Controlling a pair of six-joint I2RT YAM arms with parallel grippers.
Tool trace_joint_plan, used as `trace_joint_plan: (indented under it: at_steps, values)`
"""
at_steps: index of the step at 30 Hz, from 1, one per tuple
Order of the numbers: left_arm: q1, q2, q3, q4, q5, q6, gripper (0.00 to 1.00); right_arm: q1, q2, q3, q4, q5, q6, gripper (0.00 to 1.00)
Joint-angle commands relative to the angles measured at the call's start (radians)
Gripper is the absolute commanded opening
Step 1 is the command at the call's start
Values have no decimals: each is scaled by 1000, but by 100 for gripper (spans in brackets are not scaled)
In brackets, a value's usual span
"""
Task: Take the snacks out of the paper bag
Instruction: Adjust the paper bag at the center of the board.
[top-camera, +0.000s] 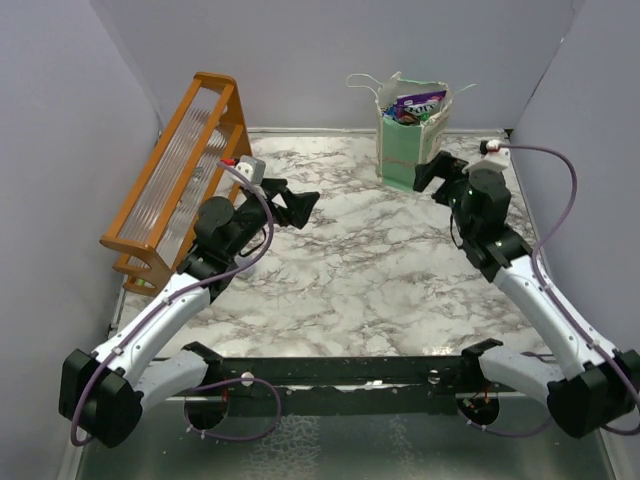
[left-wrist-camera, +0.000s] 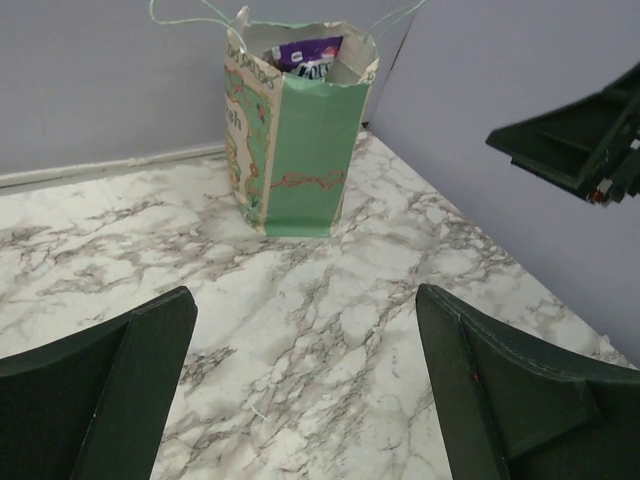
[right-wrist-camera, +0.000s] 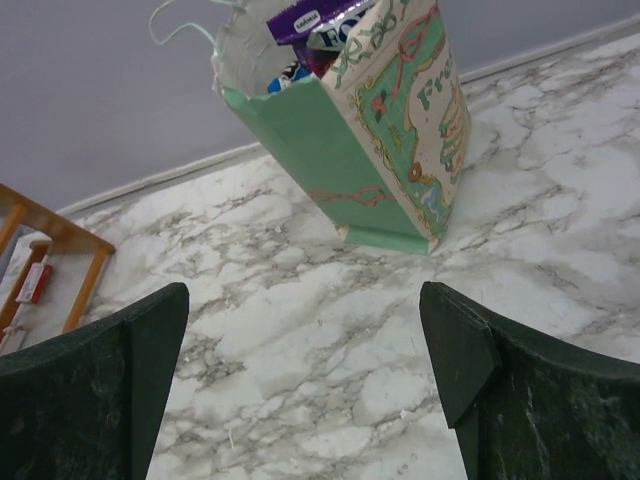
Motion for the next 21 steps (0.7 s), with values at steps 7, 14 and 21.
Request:
trace_joint_plan:
  at_steps: [7, 14, 21]
  values:
    - [4, 97, 132, -146, 53, 14, 89, -41, 439, 378, 101, 159, -17, 99]
    - [4, 91, 123, -130, 58, -5, 89, -111, 671, 625, 73, 126, -24, 99]
    - [4, 81, 115, -112, 68, -12, 89, -153, 821, 781, 47, 88, -36, 99]
